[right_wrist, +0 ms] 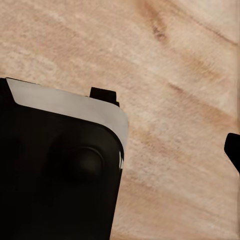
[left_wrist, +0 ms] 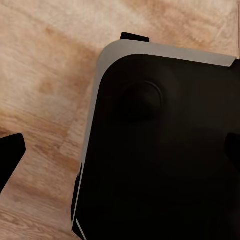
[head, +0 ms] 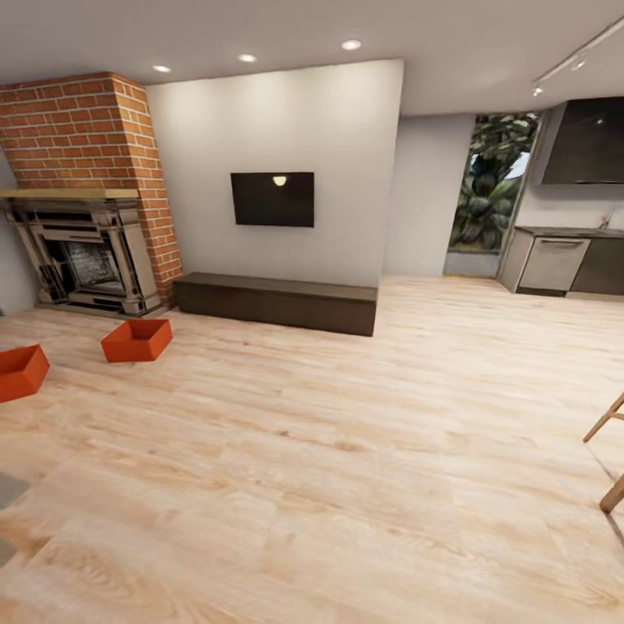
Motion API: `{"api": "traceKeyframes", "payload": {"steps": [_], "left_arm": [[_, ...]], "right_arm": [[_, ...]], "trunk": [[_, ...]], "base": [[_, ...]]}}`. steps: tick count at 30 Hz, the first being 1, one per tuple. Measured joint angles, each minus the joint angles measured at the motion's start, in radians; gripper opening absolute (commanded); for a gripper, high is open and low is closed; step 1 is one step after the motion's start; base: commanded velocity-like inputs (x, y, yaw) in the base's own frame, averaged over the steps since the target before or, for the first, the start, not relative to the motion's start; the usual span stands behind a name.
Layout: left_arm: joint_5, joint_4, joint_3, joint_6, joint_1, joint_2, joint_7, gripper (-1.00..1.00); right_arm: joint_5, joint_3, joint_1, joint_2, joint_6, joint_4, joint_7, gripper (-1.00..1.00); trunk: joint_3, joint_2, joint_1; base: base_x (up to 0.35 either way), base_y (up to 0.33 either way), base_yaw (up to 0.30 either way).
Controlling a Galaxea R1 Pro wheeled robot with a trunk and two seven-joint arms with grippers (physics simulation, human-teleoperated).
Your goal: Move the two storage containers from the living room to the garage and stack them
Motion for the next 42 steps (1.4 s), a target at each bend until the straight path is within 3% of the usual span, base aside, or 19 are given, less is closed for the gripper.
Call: {"api": "traceKeyframes", "payload": {"steps": [10,23,42], "left_arm": [[0.000,0.000,0.000,0.000,0.000,0.000,0.000,1.00],[0.000,0.000,0.000,0.000,0.000,0.000,0.000,1.00],[0.000,0.000,0.000,-0.001,0.000,0.000,0.000,1.00]], "right_arm": [[0.000,0.000,0.000,0.001,0.001,0.000,0.000,1.00],[0.000,0.000,0.000,0.000,-0.001,0.000,0.000,1.00],[0.000,0.000,0.000,0.001,-0.001,0.000,0.000,1.00]], "trunk": [[0.000,0.000,0.000],[0.000,0.000,0.000],[0.000,0.000,0.000]], "base": [[0.323,0.000,0.008],[0.323,0.000,0.212],[0.323,0.000,0.006]]}}
